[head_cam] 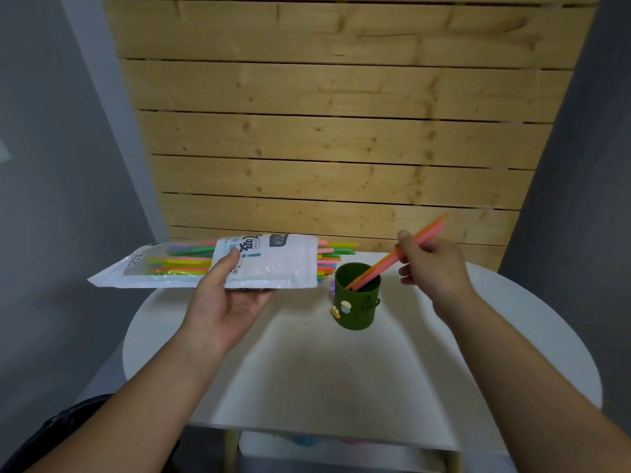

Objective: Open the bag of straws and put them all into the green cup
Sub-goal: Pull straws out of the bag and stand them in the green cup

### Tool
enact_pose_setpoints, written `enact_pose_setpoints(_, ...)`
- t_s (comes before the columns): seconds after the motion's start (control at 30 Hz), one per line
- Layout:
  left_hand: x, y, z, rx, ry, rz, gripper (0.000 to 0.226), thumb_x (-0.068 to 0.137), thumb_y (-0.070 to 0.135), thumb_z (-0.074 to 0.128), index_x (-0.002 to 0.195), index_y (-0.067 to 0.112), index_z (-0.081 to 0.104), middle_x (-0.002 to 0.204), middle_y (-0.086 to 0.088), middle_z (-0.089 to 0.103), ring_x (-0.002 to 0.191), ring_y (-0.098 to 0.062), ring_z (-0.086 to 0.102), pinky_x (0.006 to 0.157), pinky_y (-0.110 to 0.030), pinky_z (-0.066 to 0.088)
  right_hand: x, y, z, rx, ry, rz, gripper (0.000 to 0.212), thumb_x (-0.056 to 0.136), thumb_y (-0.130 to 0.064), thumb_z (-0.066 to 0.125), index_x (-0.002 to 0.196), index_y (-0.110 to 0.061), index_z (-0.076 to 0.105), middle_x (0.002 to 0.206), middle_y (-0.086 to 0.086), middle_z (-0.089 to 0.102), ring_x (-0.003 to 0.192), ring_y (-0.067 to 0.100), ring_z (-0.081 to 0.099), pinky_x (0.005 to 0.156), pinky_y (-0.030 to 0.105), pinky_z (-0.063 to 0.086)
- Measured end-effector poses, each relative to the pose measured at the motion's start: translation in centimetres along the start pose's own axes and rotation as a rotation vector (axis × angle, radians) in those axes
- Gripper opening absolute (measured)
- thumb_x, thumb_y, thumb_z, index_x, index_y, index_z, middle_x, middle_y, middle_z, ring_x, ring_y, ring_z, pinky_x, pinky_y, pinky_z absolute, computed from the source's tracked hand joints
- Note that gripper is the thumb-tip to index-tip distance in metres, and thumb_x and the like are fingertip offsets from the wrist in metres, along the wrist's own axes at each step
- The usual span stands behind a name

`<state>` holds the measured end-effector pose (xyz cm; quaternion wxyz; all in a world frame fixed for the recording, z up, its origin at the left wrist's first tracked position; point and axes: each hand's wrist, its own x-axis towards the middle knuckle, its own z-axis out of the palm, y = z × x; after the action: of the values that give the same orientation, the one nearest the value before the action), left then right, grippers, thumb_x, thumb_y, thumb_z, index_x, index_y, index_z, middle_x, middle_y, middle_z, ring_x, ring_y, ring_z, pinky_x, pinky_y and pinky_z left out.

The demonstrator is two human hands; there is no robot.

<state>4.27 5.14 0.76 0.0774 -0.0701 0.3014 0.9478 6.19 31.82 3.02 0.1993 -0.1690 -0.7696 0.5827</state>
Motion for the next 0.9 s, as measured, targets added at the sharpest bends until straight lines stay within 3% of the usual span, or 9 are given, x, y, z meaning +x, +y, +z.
enact_pose_setpoints(0.23,-1.0,-0.2,0.6,0.034,-0.043,-0.005,0.02,0.095,0.015,0.062,0.115,0.014,0.066,0.113,-0.011,0.076,0.1,-0.027,0.075,0.077,-0.049,0.062,-1.0,1.4,0.6,-0.125,-0.146,0.213,0.043,0.094,-0.047,0.058,0.106,-0.005,0.065,0.093,0.012,0.068,0.077,0.024,0.066,0.064,0.034,0.056)
enact_pose_setpoints(0.4,-1.4,-0.6,1.0,0.053,-0.061,-0.009,0.021,0.096,0.016,0.062,0.116,0.013,0.066,0.112,-0.01,0.077,0.098,-0.026,0.076,0.074,-0.045,0.063,-2.6,0.6,-0.4,-0.209,-0.236,0.362,0.062,0.097,-0.056,0.046,0.093,0.0,0.071,0.078,0.011,0.071,0.063,0.022,0.062,0.053,0.025,0.048)
enact_pose_setpoints(0.47,-1.5,-0.7,1.1,0.056,-0.073,-0.013,0.02,0.096,0.016,0.061,0.116,0.013,0.066,0.112,-0.011,0.077,0.098,-0.026,0.076,0.074,-0.045,0.063,-3.1,0.1,-0.2,-0.108,-0.251,0.342,0.063,0.098,-0.057,0.042,0.085,-0.003,0.072,0.07,0.009,0.068,0.059,0.021,0.059,0.054,0.027,0.046)
enact_pose_setpoints(0.6,-1.9,-1.0,1.4,0.057,-0.078,-0.018,0.023,0.095,0.016,0.062,0.117,0.013,0.066,0.113,-0.011,0.076,0.1,-0.027,0.075,0.08,-0.048,0.062,-4.0,-1.2,0.9,0.33,-0.267,0.218,0.038,0.095,-0.046,0.057,0.095,-0.01,0.069,0.072,0.008,0.063,0.06,0.017,0.055,0.059,0.031,0.047)
enact_pose_setpoints(0.73,-2.1,-1.0,1.4,0.06,-0.073,-0.024,0.027,0.094,0.016,0.063,0.121,0.013,0.065,0.116,-0.012,0.076,0.102,-0.028,0.074,0.078,-0.047,0.062,-4.6,-1.2,1.5,0.355,-0.279,0.108,0.015,0.092,-0.02,0.067,0.096,-0.007,0.073,0.068,0.007,0.06,0.062,0.014,0.052,0.06,0.028,0.047)
enact_pose_setpoints(0.9,-1.9,-0.1,1.2,0.004,-0.059,0.003,0.026,0.095,0.015,0.062,0.121,0.013,0.064,0.116,-0.012,0.075,0.105,-0.029,0.073,0.082,-0.052,0.06,-3.8,-1.4,0.1,0.412,-0.195,0.127,0.011,0.091,-0.014,0.068,0.087,-0.005,0.071,0.06,0.006,0.058,0.053,0.012,0.053,0.057,0.024,0.049)
